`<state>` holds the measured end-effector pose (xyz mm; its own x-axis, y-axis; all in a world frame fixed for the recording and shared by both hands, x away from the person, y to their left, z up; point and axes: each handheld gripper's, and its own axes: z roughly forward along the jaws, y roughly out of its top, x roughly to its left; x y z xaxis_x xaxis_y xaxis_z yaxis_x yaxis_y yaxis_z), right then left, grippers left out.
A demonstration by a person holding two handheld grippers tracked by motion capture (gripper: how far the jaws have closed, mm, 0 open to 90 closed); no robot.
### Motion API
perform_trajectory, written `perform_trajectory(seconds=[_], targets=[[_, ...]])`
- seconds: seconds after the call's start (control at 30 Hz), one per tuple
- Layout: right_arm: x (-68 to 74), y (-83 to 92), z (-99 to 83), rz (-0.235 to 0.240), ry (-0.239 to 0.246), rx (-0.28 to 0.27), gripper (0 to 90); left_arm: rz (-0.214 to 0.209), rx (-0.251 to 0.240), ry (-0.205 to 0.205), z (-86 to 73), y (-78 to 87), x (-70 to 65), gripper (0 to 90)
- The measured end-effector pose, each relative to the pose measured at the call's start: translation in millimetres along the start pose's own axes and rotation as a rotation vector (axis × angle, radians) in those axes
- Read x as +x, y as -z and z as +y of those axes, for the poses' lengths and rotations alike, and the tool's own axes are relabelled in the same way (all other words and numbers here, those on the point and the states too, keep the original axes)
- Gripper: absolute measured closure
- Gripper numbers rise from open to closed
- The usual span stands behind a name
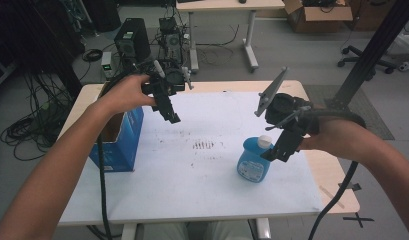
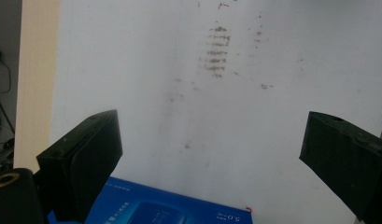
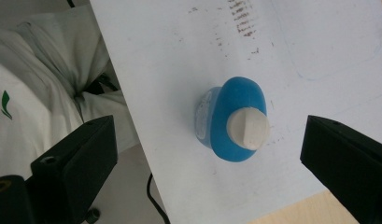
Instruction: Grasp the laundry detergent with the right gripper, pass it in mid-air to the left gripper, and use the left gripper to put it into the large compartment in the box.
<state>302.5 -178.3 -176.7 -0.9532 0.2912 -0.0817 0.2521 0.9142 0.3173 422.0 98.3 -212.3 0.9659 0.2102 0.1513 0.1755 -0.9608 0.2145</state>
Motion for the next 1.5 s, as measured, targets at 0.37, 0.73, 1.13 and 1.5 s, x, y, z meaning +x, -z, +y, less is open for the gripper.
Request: perform_trajectory(seconds=[0.37,0.73,1.13,1.5], targets=[[-8.2,3.2,-10.5,-0.024,-0.058,-0.005,3.3,0.007,-0.003,0.01,-1.4,2.7,1.2,5.8],[-13.0,3.9,-23.7,-0.034,-0.121,-0.012,3.5,0.008,-0.006,0.016,-2.3,2.7,1.9,5.8],[-15.4,3.0,-36.2,-0.034,-0.18,-0.03,3.4,0.009,-0.007,0.011,-0.4,2.1,1.7,5.8],[-15.7,-10.4,-49.8,-0.025,-0.219,-0.062,3.5,0.008,-0.009,0.013,0.2,1.4,1.0,5.9]])
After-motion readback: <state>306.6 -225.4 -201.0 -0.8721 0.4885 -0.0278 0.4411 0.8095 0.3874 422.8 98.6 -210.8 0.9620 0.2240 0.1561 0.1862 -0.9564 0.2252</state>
